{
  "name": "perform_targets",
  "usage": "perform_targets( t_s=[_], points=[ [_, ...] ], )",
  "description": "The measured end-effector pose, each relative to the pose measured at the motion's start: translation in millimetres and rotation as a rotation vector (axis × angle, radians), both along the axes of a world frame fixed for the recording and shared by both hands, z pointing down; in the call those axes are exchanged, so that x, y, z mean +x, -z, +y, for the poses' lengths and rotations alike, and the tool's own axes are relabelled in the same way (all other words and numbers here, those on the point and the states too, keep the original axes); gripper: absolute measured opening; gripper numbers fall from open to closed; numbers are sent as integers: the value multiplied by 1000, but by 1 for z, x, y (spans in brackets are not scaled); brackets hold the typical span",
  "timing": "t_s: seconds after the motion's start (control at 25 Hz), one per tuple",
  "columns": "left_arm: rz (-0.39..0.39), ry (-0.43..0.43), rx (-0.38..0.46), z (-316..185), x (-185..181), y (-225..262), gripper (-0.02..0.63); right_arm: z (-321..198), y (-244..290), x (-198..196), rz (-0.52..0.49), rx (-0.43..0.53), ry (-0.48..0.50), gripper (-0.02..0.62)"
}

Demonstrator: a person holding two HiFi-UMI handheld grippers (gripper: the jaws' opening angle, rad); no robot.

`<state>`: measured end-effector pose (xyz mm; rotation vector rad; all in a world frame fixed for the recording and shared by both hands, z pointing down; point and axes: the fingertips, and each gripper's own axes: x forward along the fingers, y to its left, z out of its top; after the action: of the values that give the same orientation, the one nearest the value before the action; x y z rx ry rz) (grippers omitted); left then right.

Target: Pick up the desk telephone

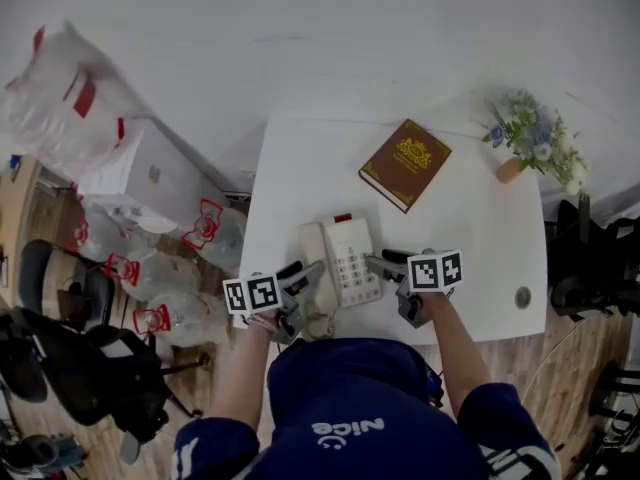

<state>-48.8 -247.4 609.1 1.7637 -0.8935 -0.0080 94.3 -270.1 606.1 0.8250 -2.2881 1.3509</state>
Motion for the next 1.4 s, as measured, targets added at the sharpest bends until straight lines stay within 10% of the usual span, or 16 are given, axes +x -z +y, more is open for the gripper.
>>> perform_targets(
  t_s=[0.44, 1.4],
  points=[
    [189, -35, -61, -4, 7, -10, 369, -11, -18, -12, -55, -118, 44, 250],
    [162, -53, -90, -4, 4, -17, 370, -4, -28, -21, -127, -220, 26, 238]
  ],
)
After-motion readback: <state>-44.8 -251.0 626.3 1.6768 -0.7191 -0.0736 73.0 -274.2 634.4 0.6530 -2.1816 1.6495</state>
